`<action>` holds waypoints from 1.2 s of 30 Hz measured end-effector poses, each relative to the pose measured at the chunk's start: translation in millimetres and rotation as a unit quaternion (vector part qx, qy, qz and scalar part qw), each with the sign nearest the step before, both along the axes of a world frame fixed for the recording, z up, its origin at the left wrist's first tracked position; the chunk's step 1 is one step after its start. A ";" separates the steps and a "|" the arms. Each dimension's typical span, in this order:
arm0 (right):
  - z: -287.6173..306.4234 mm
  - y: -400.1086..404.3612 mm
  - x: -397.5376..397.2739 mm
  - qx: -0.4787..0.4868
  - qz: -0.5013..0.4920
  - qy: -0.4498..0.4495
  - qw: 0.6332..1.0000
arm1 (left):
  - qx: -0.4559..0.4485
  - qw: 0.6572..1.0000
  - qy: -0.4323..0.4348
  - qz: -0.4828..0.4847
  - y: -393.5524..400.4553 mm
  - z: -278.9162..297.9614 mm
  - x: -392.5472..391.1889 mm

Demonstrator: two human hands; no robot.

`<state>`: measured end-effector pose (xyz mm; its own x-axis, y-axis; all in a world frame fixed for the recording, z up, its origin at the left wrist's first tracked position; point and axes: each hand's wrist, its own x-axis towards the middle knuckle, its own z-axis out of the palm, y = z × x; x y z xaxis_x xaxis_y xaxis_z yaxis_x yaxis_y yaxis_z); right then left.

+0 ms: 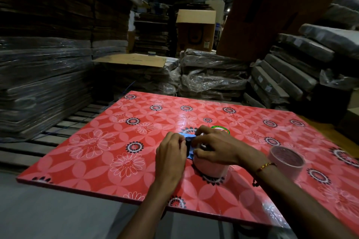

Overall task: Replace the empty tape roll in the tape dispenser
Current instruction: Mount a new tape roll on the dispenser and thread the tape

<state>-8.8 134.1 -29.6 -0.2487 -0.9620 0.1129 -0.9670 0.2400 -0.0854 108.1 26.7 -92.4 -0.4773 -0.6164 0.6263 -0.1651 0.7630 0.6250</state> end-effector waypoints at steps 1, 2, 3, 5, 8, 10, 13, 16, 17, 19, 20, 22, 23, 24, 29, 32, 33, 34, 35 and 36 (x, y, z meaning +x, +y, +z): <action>0.2 0.1 -0.2 -0.002 0.003 -0.001 1.000 | 0.000 1.000 0.000 0.001 -0.8 -0.4 -0.1; 0.3 0.5 -0.4 -0.004 0.006 -0.002 1.000 | 0.001 1.000 0.000 0.003 -1.3 -0.7 -0.6; 0.5 0.8 -0.6 -0.005 0.010 -0.003 1.000 | 0.001 1.000 -0.002 0.006 -1.7 -1.0 -1.5; 0.7 2.7 -0.3 -0.009 0.018 -0.006 1.000 | 0.002 1.000 -0.011 0.009 -2.6 -1.3 -3.4; 1.6 6.5 0.7 -0.019 0.032 -0.017 0.999 | 0.009 1.000 -0.023 0.004 -4.7 -1.7 -5.8; 2.7 7.3 1.6 -0.022 0.034 -0.024 0.999 | 0.012 0.999 -0.030 -0.002 -6.2 -1.2 -7.3; 3.9 3.5 2.2 -0.006 0.022 0.017 1.000 | 0.002 0.999 -0.041 -0.008 -7.3 -1.0 -8.4; 5.1 -2.0 4.7 0.007 0.010 0.068 0.998 | -0.013 0.998 -0.064 0.005 -7.9 -1.1 -10.6; 5.2 -3.3 5.2 0.006 0.007 0.078 0.997 | -0.016 0.997 -0.069 0.013 -7.9 -0.7 -11.8; 4.7 -5.2 5.1 0.002 0.001 0.086 0.996 | -0.019 0.997 -0.073 0.027 -8.2 0.1 -14.4; 4.9 -6.3 4.8 0.001 -0.003 0.083 0.997 | -0.021 0.997 -0.074 0.031 -8.2 0.6 -15.4; 6.0 -9.6 3.6 0.007 -0.010 0.072 0.997 | -0.035 0.996 -0.079 0.038 -9.1 1.7 -16.8; 6.5 -10.9 2.4 0.011 -0.011 0.068 0.998 | -0.045 0.995 -0.078 0.039 -9.9 2.1 -17.2; 7.3 -11.2 0.8 0.016 -0.011 0.061 0.998 | -0.052 0.995 -0.072 0.033 -10.9 2.2 -17.3; 10.3 -8.5 -7.2 0.038 -0.020 0.043 0.998 | 0.024 0.999 -0.007 -0.047 -23.8 -4.4 -9.4; 8.8 -8.0 -7.7 0.038 -0.024 0.056 0.997 | 0.081 0.994 -0.010 -0.070 -28.4 -6.7 -6.5; 8.1 -7.6 -7.0 0.037 -0.024 0.061 0.997 | 0.084 0.994 -0.007 -0.070 -27.9 -6.2 -6.2; 7.7 -7.1 -6.8 0.036 -0.024 0.064 0.997 | 0.081 0.994 -0.001 -0.069 -26.8 -5.9 -6.4; 7.2 -6.6 -6.9 0.033 -0.024 0.064 0.997 | 0.072 0.995 0.007 -0.068 -25.7 -6.1 -6.6; 6.7 -5.9 -7.1 0.029 -0.023 0.063 0.997 | 0.059 0.996 0.010 -0.067 -24.2 -6.5 -6.9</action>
